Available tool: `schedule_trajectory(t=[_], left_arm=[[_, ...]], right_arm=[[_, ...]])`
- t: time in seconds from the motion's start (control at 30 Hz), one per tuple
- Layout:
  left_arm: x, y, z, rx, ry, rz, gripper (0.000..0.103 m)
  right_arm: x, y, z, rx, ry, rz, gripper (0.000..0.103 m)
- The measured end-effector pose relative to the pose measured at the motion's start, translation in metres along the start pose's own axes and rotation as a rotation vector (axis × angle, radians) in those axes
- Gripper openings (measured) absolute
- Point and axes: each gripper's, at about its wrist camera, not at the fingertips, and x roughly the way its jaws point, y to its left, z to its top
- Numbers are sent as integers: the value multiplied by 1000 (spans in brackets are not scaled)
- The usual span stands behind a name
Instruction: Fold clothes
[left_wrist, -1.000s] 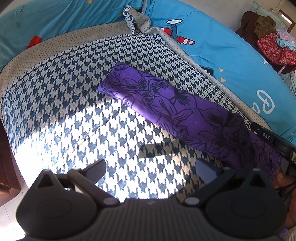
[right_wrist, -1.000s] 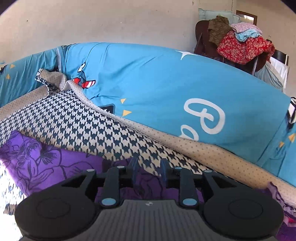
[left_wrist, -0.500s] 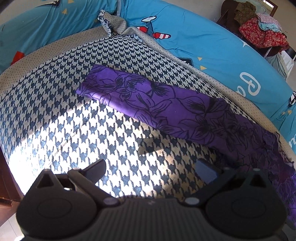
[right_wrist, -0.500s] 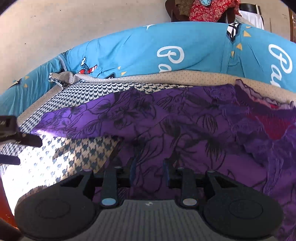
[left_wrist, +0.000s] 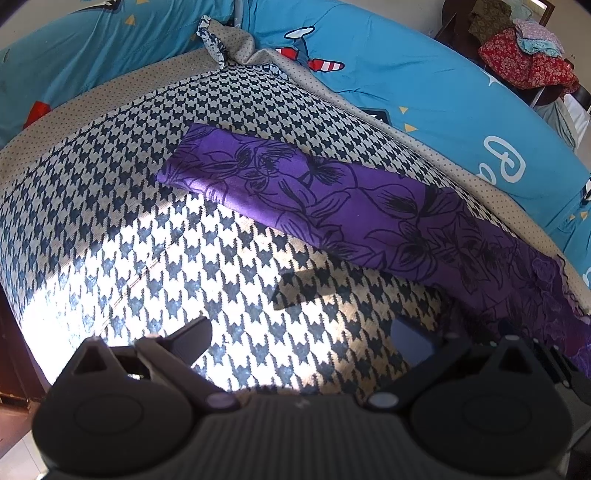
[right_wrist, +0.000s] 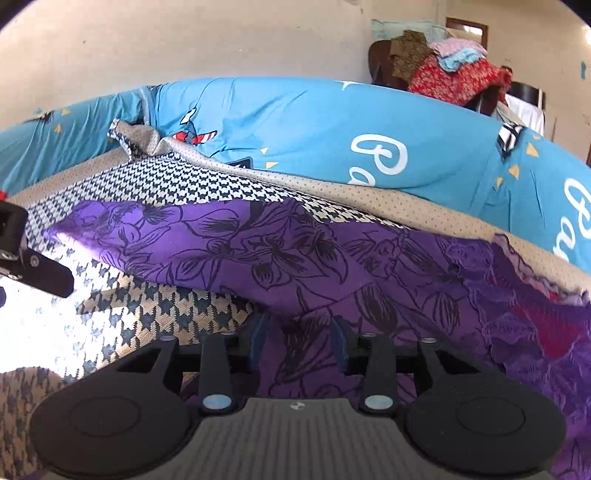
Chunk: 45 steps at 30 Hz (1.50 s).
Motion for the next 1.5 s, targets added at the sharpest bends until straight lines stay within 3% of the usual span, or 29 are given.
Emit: schedule_trajectory(t=[0.27, 0.3, 0.4, 0.47, 0.57, 0.77, 0.87, 0.97, 1.17, 1.33, 1.43, 1.5], left_arm=[[1, 4, 1, -11, 7, -6, 103], [1, 4, 1, -11, 7, -7, 103], [0, 5, 1, -11, 7, -12, 103], [-1, 5, 2, -13, 5, -12, 103], [-2, 6, 3, -16, -9, 1, 103], [0, 7, 4, -18, -9, 10, 103], [-1, 7, 4, -11, -17, 15, 103], [0, 7, 3, -8, -16, 22, 103], [-1, 1, -1, 35, -10, -2, 103], [0, -4, -6, 73, -8, -7, 103], [0, -7, -8, 92, -7, -1, 103], [0, -7, -8, 98, -10, 2, 103]], right_arm=[[35, 21, 3, -117, -1, -37, 36], [38, 22, 4, -116, -3, -39, 33], [43, 23, 8, -72, 2, -21, 15], [45, 24, 11, -36, 5, -15, 10], [48, 20, 18, 62, 10, 20, 10], [63, 29, 31, 106, 17, 50, 10], [60, 26, 31, 125, 8, 72, 16], [40, 17, 30, 170, -3, 89, 31], [-12, -3, 2, 234, 18, 142, 31], [-42, 4, -31, 254, 55, 171, 32], [-54, 18, -43, 264, 61, 183, 39], [-60, 31, -49, 263, 62, 201, 49]])
